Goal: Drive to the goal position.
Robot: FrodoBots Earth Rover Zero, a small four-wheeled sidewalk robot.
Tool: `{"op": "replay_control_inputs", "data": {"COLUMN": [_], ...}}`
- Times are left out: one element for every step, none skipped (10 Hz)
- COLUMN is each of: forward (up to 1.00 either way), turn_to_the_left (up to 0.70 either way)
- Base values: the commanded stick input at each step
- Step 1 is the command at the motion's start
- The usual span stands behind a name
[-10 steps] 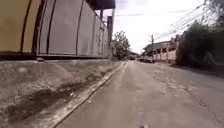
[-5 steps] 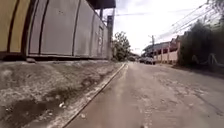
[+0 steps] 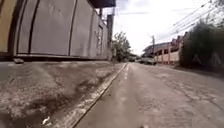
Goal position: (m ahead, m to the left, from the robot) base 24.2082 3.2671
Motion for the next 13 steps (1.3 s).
{"op": "replay_control_inputs", "data": {"forward": [0.69,0.57,0.41,0.11,0.06,0.06,0.06,0.06,0.06,0.06,0.06,0.06,0.06], "turn_to_the_left": [-0.35,-0.41,-0.39,-0.06,0.0,0.0,0.0,0.0,0.0,0.0,0.0,0.0,0.0]}}
